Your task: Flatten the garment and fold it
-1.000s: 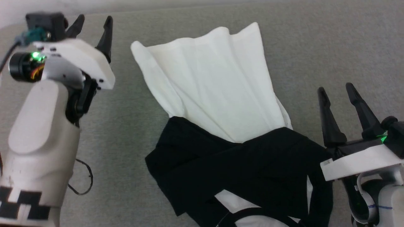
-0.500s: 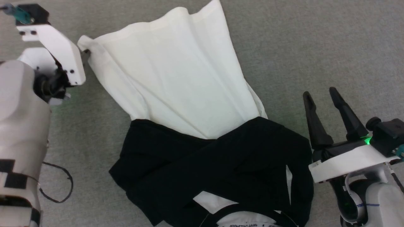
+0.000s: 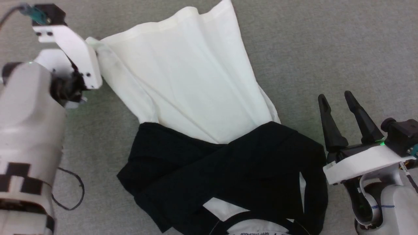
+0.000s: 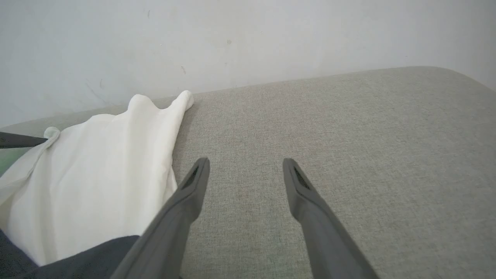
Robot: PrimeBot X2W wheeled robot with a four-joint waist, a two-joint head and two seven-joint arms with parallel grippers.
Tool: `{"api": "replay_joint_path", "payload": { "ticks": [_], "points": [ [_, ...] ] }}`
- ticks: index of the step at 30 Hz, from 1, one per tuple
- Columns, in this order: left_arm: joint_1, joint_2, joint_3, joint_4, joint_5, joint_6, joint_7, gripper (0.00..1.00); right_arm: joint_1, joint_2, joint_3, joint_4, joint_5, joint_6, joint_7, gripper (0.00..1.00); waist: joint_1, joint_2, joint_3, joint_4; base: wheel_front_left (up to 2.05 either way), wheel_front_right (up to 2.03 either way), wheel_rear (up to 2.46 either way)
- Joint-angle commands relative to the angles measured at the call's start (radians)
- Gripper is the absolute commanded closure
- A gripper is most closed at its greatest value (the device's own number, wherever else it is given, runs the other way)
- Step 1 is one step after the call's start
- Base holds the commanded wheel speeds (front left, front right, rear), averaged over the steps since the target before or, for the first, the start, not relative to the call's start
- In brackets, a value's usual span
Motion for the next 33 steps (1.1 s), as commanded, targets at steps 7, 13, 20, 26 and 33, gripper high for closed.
{"api": "replay_joint_path", "payload": {
  "ticks": [7, 13, 20, 26, 33],
  "points": [
    [0.096, -0.076, -0.029, -0.004, 0.06, 0.043, -0.293, 1.0, -0.026, 0.003, -0.029, 0.021, -0.017, -0.001, 0.016, 0.0, -0.0001, 0.0, -0.083, 0.068, 0.0, 0.0, 0.0],
    [0.108, -0.092, -0.044, -0.037, 0.097, 0.067, -0.463, 1.0, -0.123, 0.002, -0.044, 0.088, -0.007, -0.001, 0.07, 0.0, -0.0001, 0.0, -0.113, 0.102, 0.0, 0.0, 0.0],
    [0.078, -0.109, -0.059, -0.092, 0.114, 0.077, -0.526, 1.0, -0.41, -0.049, -0.031, 0.326, 0.099, -0.001, 0.226, 0.0, -0.0001, 0.0, -0.063, 0.159, 0.0, 0.0, 0.0],
    [0.03, -0.145, -0.083, -0.148, 0.121, 0.072, -0.525, 1.0, -0.691, -0.087, -0.021, 0.601, 0.154, -0.001, 0.399, 0.0, -0.0001, 0.0, 0.016, 0.226, 0.0, 0.0, 0.0],
    [-0.017, -0.188, -0.108, -0.183, 0.123, 0.064, -0.531, 1.0, -0.914, -0.104, 0.018, 0.824, 0.153, -0.001, 0.515, 0.0, -0.0001, 0.0, 0.085, 0.301, 0.0, 0.0, 0.0]
  ]
}}
